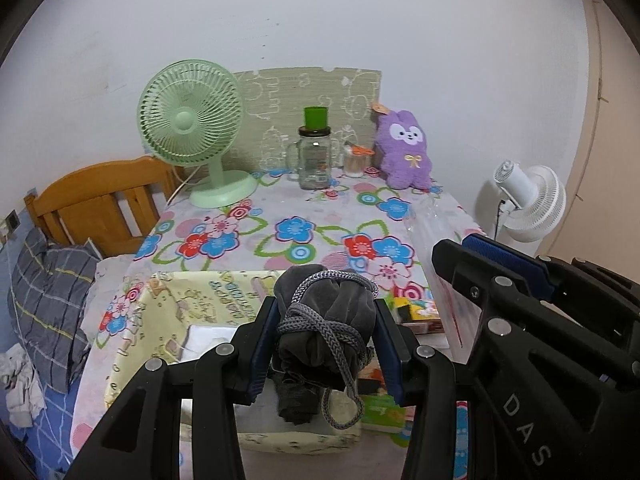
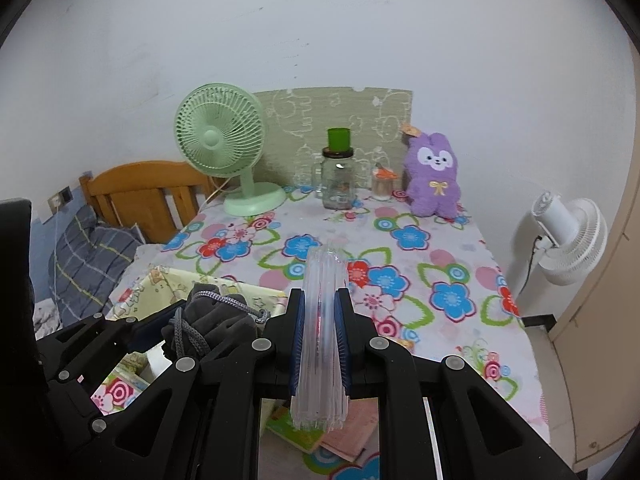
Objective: Organize soft objects
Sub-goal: 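Carry the gray knit ball and tube pack over the fabric box with both tools, then open the left tool over the box while the right tool releases the tubes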
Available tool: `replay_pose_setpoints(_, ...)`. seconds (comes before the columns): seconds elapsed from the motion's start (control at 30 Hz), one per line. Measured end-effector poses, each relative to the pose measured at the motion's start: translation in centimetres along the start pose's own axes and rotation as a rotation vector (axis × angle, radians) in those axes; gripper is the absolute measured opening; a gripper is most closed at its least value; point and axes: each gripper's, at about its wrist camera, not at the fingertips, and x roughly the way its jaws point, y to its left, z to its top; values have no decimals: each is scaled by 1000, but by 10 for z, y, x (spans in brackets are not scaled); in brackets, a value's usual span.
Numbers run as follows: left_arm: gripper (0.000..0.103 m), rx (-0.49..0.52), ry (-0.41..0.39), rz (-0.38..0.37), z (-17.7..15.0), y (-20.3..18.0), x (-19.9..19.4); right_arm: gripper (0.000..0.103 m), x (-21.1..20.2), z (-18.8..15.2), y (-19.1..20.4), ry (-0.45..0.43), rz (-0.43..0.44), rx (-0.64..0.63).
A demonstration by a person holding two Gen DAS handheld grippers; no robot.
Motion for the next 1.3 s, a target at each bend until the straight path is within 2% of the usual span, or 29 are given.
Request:
replay_pose_setpoints(0.43, 47, -28, 17, 60, -3, 41, 14, 18, 32, 4, 34, 39, 86, -17)
replay_pose_setpoints(0.83, 47, -57, 65, 110, -12, 77, 34, 18, 65, 1, 65, 94, 163, -49)
replay_pose_setpoints(1.17, 49, -50, 83, 134, -18, 94, 52, 18, 88, -7, 81, 148, 208, -50)
replay_pose_setpoints(1.27, 54, -50, 104, 131, -21, 98, 57, 18, 95, -10, 83, 170, 223, -43)
replay_pose_setpoints(1.3, 60, -50, 107, 132, -22, 99, 57, 18, 97, -11, 84, 175, 225, -44)
